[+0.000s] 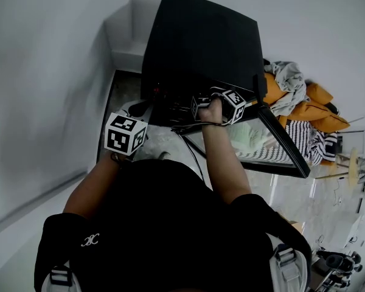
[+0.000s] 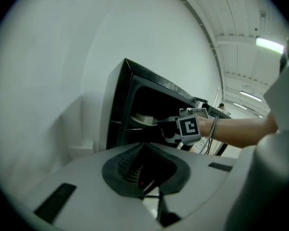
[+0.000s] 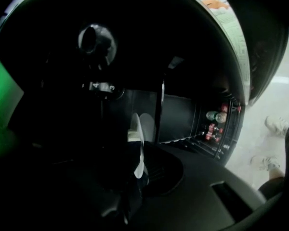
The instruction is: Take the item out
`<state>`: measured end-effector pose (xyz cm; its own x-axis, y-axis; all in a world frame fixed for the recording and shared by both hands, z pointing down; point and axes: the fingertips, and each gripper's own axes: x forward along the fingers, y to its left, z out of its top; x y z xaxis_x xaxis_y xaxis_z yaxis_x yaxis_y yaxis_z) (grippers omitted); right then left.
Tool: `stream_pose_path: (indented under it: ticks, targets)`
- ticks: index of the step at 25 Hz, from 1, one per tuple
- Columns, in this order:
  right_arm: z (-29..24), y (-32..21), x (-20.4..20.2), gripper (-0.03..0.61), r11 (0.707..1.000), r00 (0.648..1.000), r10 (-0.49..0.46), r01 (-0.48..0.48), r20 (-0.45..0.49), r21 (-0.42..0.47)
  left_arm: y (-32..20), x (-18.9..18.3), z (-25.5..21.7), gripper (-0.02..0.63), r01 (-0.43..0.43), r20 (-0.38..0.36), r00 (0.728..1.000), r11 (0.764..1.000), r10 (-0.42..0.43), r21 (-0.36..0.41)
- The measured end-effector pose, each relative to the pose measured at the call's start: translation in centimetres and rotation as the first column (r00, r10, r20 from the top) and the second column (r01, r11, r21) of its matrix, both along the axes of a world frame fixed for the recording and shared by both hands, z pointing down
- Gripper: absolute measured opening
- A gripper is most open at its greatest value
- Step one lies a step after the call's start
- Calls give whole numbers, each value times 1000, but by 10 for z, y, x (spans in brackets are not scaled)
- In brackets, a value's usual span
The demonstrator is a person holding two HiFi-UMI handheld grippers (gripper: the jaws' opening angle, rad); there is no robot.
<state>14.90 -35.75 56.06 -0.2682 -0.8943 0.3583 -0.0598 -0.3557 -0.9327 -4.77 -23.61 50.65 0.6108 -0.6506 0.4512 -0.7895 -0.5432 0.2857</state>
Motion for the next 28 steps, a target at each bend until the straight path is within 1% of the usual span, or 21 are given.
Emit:
stream_pose_path:
  ticks: [3,10,14,18,24,28]
  targets:
    - [0,-1,1,26,1000,1000,-4,5,-29,11,1,-3,0,6,6,3,1000,1000,-6,-4]
    - [4,1,1,25,1000,999,-14,14,-42,-2,-4,0,4,6,0,4,1000,1000,0,-15]
    - [3,11,-3,25,999,997,-35,35,-63,6,-7,3,5,6,-15,5,1000,1000,15,-17]
    - [-3,22,-8,25,998,996,-57,59,-63,22,-7,8,6,6,-33,8,999,999,33,-20]
    - [-5,36,-6,25,997,996,-62,64,-72,31,-7,14,7,6,-64,11,998,998,64,-26]
    - [-5,41,-2,25,997,994,-55,60,-94,43,-7,17,9,6,-82,15,997,996,82,-30]
